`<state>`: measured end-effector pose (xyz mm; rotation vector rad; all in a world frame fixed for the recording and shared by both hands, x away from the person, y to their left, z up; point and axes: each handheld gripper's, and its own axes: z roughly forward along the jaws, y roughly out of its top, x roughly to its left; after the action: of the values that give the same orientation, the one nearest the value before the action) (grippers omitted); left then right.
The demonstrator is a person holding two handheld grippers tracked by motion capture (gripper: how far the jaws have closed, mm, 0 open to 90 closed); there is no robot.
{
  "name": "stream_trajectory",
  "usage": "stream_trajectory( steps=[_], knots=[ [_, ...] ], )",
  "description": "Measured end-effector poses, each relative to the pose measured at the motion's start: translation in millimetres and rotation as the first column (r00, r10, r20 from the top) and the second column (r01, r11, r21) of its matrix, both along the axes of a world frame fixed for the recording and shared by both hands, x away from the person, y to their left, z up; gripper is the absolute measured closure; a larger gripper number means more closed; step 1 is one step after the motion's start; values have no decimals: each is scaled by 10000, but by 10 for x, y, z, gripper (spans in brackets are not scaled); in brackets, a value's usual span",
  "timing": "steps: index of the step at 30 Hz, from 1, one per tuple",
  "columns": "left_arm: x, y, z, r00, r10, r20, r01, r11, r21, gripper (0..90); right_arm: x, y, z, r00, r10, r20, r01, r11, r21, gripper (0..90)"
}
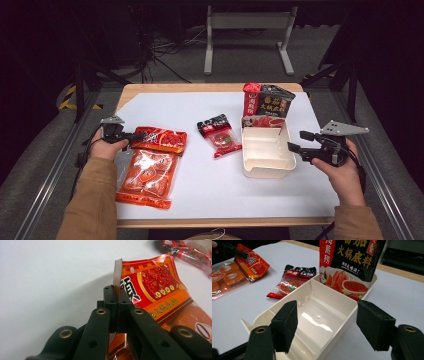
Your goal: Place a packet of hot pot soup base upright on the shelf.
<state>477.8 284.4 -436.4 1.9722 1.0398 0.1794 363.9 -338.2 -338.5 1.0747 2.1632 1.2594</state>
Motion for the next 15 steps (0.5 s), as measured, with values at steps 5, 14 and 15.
stream_trajectory(
  steps=[5, 14, 15],
  knots=[
    [-55, 36, 102, 9999, 106, 132, -103, 9997, -204, 899, 2, 13, 31, 9999, 2, 126, -3, 10000, 32, 359],
    [-214, 75, 403, 9979, 270, 590, -227, 9971, -723, 899, 19, 57, 74, 9996, 107, 244, -109, 9999, 82, 405],
    [-234, 76, 438, 9973, 330, 658, -279, 9966, -771, 899, 21, 62, 80, 9996, 110, 269, -112, 9999, 72, 409]
  ],
)
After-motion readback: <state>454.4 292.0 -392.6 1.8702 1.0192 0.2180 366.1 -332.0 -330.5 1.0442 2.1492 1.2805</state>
